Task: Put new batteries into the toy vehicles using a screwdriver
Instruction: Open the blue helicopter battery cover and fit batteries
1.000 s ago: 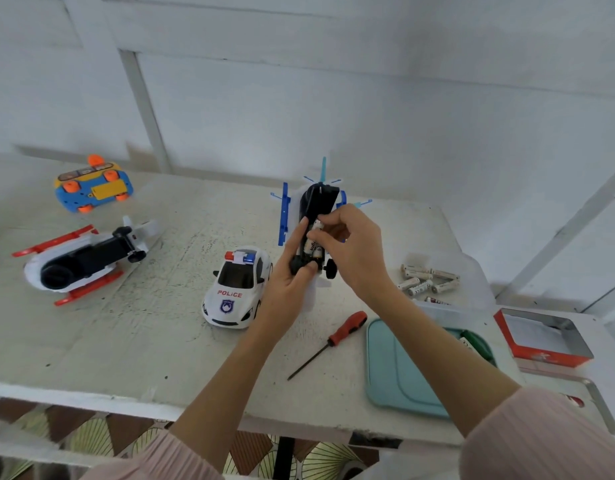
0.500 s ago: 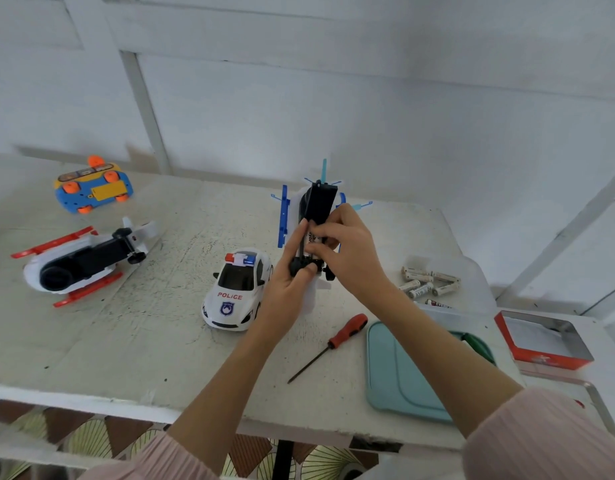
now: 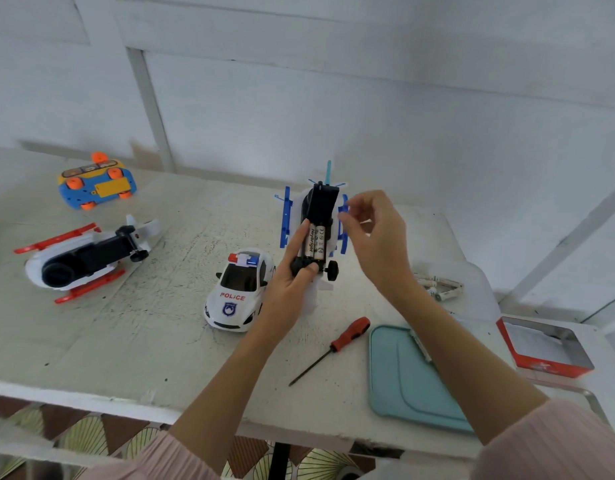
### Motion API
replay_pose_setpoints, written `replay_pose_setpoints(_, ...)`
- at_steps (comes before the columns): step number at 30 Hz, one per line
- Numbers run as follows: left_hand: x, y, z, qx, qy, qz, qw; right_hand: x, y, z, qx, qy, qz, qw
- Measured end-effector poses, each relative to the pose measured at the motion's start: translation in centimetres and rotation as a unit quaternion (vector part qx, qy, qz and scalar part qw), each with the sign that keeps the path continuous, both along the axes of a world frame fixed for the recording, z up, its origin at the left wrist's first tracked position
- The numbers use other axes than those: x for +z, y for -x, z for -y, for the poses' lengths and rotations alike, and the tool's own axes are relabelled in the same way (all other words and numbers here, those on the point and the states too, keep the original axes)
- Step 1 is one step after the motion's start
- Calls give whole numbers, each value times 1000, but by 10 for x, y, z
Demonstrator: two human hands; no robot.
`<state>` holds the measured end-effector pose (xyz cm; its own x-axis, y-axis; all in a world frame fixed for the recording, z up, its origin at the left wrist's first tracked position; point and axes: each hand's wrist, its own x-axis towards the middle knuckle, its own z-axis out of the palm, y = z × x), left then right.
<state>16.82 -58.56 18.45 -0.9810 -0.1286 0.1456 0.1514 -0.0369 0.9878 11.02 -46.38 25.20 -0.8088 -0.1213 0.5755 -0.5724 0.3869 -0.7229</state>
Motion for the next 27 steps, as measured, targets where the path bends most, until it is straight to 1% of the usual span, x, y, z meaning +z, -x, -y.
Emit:
replay_pose_setpoints(2, 0, 0, -1, -3, 7, 3, 1000, 8, 3, 1, -5, -3, -10, 1000)
replay_pose_setpoints(7, 3, -1, -3, -16, 16, -3, 1000, 15, 11, 4, 5, -64, -55, 996)
replay_pose_setpoints(10, 2, 0, -2, -7, 29, -12, 999, 11, 9, 1, 7, -66, -81, 994)
replay_pose_setpoints(13, -1, 0, 0, 13, 50, -17, 999, 5, 0, -4, 40, -63, -101, 992)
replay_pose_setpoints(17, -2, -1, 2, -3, 62, -24, 998, -10, -10, -10, 59, -94, -137, 984)
replay_pose_setpoints(22, -1, -2, 3, -27, 61, -39, 997, -24, -13, -13, 70, -115, -144, 980)
replay_pose_setpoints(27, -3, -2, -1, 6, 66, -44, 997, -32, -12, -14, 78, -131, -134, 979)
